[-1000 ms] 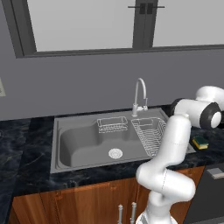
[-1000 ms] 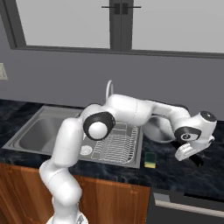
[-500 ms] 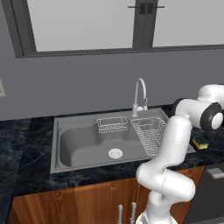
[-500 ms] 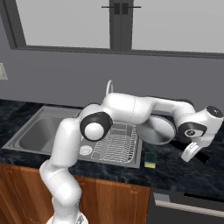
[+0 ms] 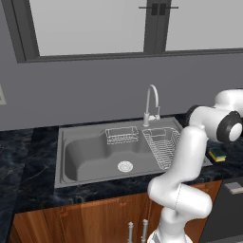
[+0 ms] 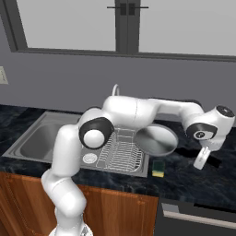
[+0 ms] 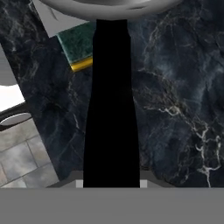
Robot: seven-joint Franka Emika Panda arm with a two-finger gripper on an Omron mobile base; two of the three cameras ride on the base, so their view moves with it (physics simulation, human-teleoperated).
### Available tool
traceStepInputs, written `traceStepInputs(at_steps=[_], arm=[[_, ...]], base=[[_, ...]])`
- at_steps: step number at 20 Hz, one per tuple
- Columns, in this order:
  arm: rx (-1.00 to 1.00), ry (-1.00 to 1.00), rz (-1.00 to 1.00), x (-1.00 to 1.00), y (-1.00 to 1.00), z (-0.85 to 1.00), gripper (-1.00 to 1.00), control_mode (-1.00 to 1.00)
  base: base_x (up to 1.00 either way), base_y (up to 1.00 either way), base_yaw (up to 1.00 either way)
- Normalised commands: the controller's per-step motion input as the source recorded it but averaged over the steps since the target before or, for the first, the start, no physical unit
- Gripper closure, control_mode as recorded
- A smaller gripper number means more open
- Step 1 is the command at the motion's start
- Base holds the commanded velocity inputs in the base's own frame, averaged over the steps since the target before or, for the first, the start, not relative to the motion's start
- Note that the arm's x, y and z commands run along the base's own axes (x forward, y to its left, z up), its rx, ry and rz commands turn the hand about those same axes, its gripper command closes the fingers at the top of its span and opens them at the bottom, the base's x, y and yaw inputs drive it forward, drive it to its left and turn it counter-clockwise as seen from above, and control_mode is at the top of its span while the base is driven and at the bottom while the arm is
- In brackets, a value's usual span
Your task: Pick the pan and sponge and place them into the sink. Then turn on the water.
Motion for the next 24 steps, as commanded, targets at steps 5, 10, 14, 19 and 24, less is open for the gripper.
traceStepInputs(at_steps=[5, 10, 14, 19, 24], arm=[[-0.02, -0.01, 0.11, -0.02, 0.42, -0.05, 1.00, -1.00], [-0.06, -0.04, 0.02, -0.01, 0.45, -0.02, 1.00, -1.00], [-0.11, -0.04, 0.00, -0.01, 0.45, 0.03, 1.00, -1.00], [-0.11, -0.02, -0.03, -0.01, 0.39, 0.06, 1.00, -1.00], [-0.08, -0.01, -0.07, -0.15, 0.24, 0.06, 1.00, -1.00]], base=[[0.00, 0.00, 0.00], [0.00, 0.00, 0.00], [0.00, 0.00, 0.00], [0.00, 0.00, 0.00], [0.00, 0.00, 0.00]])
